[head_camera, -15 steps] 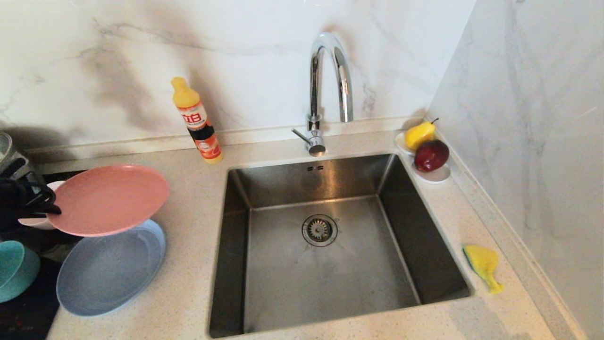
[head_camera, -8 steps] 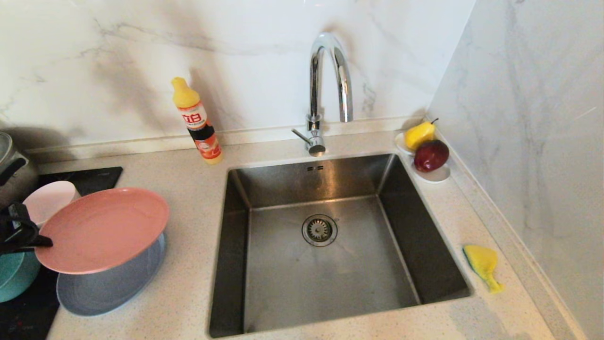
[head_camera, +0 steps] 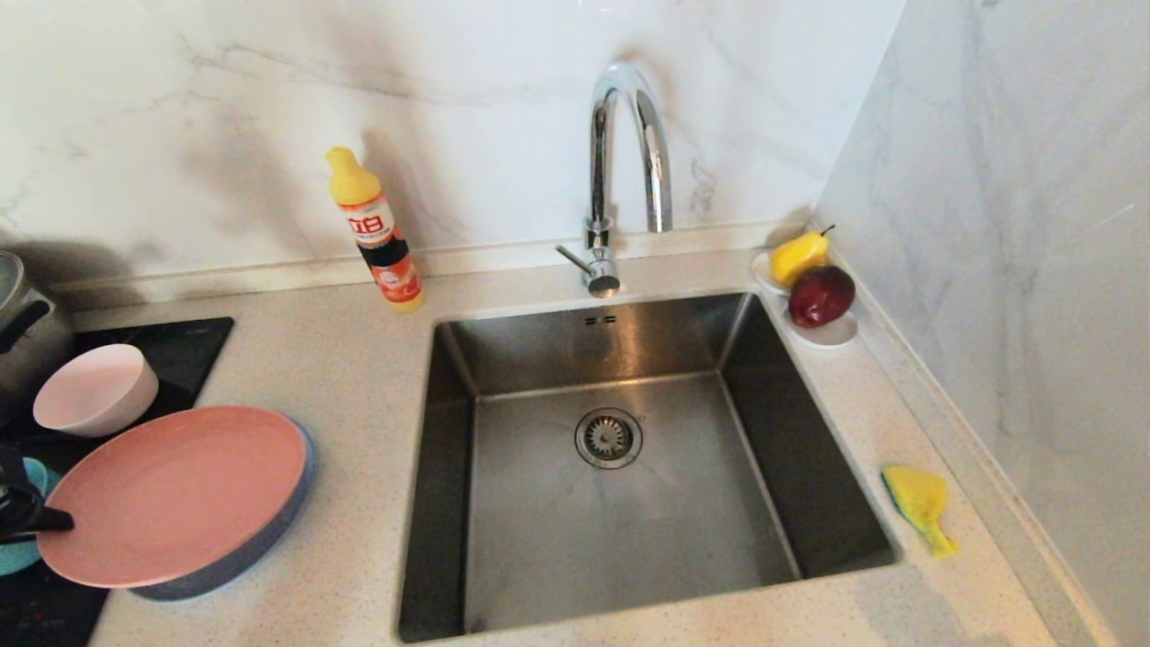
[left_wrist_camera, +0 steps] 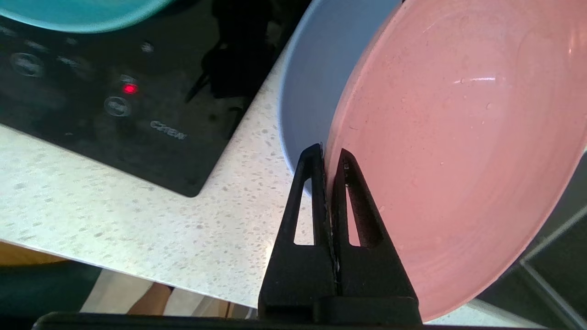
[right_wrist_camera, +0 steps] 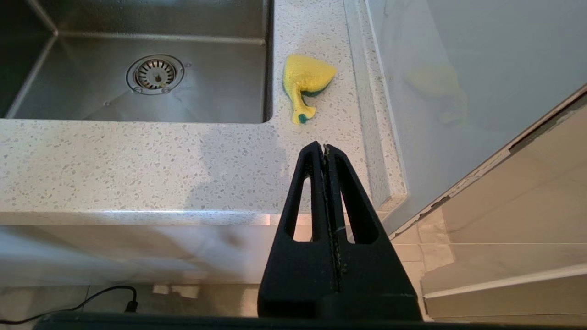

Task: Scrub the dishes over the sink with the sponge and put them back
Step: Place the plate on the plate

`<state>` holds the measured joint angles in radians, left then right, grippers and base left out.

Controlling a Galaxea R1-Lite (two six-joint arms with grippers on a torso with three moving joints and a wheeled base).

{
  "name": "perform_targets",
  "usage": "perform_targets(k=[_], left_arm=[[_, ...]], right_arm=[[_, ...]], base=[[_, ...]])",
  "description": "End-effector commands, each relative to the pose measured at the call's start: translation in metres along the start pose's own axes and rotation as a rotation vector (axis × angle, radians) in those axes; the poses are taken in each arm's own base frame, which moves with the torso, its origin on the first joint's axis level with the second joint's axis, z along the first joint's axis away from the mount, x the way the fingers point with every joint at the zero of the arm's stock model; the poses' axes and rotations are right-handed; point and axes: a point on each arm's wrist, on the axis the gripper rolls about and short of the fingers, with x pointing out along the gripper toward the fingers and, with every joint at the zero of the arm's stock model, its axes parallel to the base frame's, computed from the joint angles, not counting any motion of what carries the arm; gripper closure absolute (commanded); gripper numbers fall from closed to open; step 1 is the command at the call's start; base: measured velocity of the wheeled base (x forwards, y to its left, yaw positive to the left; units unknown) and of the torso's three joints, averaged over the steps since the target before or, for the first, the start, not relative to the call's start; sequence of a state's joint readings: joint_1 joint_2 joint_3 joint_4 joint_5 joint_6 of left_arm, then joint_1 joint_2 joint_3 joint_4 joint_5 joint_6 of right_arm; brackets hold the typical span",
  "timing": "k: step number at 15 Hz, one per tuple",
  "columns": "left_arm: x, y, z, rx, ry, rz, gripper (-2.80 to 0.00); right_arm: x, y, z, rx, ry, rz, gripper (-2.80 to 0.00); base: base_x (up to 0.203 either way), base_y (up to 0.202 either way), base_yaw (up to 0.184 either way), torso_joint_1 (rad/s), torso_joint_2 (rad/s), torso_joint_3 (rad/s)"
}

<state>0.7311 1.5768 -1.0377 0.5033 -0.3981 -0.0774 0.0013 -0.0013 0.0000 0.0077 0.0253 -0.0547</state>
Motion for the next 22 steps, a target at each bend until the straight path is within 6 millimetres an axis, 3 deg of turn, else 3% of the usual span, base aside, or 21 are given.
perform_targets(k=[1,5,20,21,22], left_arm=[[0.006,0.004,-0.004,-0.010,0.013,-0.005,0.00],[0.024,0.011,-0.001,-0.006,0.005,-0.006,0.00],[0.056,0.023,-0.014,0.042,-0.065,-0.131,0.00],[0.056,0.024,-0.014,0.041,-0.068,-0.129,-2.80],[0.056,0.025,-0.013,0.047,-0.074,-0.127,-2.80]], right_arm=[[0.000,0.000,0.000,-0.001,0.000,0.001,0.00],[0.000,0.000,0.000,-0.001,0.000,0.001,0.00],[0.000,0.000,0.000,-0.001,0.000,0.001,0.00],[0.000,0.000,0.000,0.001,0.001,0.001,0.00],[0.000,0.000,0.000,-0.001,0.001,0.001,0.00]], base=[[0.000,0.000,0.000,0.000,0.00,0.000],[0.000,0.000,0.000,0.000,0.00,0.000],[0.000,0.000,0.000,0.000,0.00,0.000],[0.000,0.000,0.000,0.000,0.00,0.000],[0.000,0.000,0.000,0.000,0.00,0.000]])
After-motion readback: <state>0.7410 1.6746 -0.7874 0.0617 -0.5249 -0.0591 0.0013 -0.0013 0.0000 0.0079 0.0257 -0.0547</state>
